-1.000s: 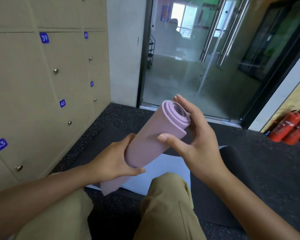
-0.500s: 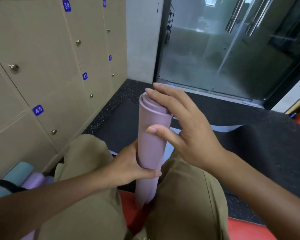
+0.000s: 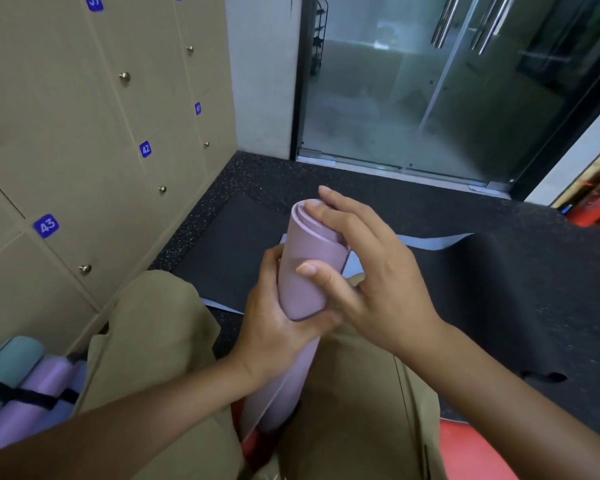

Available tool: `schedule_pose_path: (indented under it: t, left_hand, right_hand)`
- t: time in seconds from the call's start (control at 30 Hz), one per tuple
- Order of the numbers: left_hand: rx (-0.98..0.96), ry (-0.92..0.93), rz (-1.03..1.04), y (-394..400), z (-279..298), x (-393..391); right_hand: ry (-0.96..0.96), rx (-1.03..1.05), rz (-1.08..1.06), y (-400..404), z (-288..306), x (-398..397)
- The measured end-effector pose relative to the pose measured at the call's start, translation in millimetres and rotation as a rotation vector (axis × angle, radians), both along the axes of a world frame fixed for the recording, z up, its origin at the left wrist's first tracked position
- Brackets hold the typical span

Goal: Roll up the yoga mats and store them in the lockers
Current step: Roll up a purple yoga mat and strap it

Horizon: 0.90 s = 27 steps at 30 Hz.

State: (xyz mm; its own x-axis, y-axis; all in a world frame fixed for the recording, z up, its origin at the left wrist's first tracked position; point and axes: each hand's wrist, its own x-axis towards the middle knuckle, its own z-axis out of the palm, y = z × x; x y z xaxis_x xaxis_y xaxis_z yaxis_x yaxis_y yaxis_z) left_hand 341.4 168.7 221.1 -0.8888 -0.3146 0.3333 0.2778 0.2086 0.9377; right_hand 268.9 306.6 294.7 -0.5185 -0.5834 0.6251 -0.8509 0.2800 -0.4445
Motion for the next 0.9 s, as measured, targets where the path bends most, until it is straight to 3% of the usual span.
schedule_pose_path:
  t: [0.17, 0.43, 0.6, 0.73, 0.9]
  left_hand:
    - [0.028, 0.015, 0.021, 19, 7, -18]
    - [-0.060, -0.062, -0.029, 54, 14, -37]
    - [-0.262, -0.115, -0.071, 74, 14, -50]
    - [-0.460, -0.203, -0.120, 87, 16, -64]
    - [-0.884, -0.336, -0.229, 112, 15, -84]
  right_hand:
    - [-0.076, -0.013, -0.046, 25, 4, -8]
    - [-0.066, 0.142, -0.120, 88, 10, -21]
    - [-0.079, 0.223, -0.173, 126, 6, -24]
    - [-0.293, 0.088, -0.213, 152, -5, -21]
    - [-0.590, -0.045, -0.398, 189, -48, -4]
